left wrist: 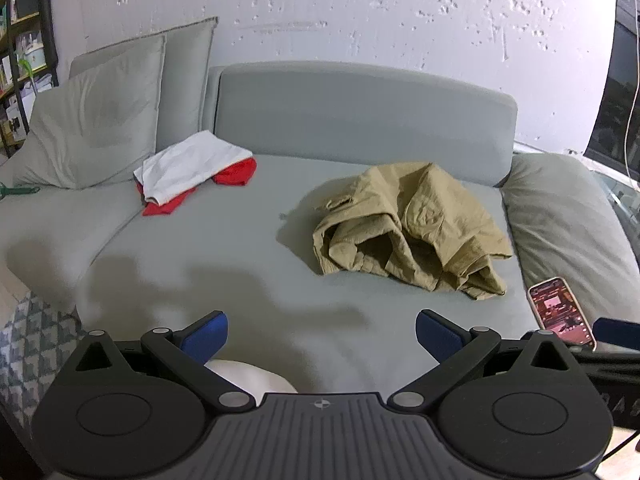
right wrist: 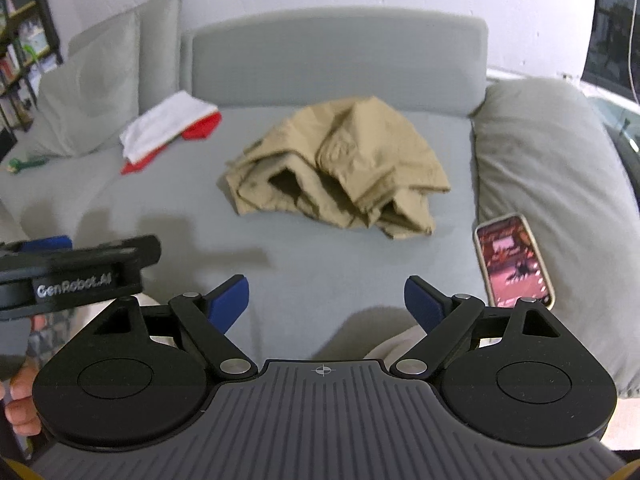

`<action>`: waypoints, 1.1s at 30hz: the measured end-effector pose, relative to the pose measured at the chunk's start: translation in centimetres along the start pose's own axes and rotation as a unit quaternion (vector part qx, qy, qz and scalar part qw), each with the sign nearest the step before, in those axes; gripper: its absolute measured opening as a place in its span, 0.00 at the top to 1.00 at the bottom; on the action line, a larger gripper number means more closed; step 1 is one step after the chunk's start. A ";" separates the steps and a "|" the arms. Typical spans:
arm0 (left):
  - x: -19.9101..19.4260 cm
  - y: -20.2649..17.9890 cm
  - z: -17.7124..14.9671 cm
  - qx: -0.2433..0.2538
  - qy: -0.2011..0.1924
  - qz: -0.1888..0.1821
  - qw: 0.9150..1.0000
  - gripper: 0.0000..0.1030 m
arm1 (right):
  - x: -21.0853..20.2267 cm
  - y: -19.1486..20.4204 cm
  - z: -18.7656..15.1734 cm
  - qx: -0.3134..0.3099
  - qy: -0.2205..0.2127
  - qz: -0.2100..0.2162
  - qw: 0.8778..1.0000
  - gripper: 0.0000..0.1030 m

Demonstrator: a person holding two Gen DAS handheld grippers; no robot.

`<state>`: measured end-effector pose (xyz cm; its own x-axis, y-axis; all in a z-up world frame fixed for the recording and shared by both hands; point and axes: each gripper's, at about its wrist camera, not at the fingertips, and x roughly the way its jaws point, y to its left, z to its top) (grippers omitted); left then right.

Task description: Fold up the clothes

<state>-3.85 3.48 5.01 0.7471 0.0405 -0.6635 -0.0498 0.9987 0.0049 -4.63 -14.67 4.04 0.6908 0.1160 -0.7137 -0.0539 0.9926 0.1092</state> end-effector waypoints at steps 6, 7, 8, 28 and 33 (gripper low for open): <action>0.6 0.1 0.4 -0.005 0.001 -0.005 1.000 0.01 | -0.3 0.1 1.2 0.003 0.001 -0.002 1.000 0.12; 1.0 0.1 0.5 -0.006 0.005 -0.002 1.000 0.01 | 0.0 0.2 1.3 0.002 0.004 -0.004 1.000 0.12; 1.5 0.1 0.7 -0.007 0.008 0.000 1.000 0.01 | 0.3 0.2 1.5 0.001 0.008 -0.006 1.000 0.12; 12.8 1.2 1.4 0.012 0.054 -0.005 0.998 0.14 | 10.5 -2.4 3.6 0.027 0.031 0.036 0.998 0.12; 15.9 1.5 0.8 0.010 0.071 -0.035 0.997 0.34 | 12.5 -4.5 2.6 0.057 0.015 0.057 0.997 0.21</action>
<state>8.44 5.65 -4.93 0.6475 -0.0332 -0.7613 0.0134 0.9994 -0.0322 6.15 -17.83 -3.55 0.6623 0.2304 -0.7129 -0.0472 0.9625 0.2673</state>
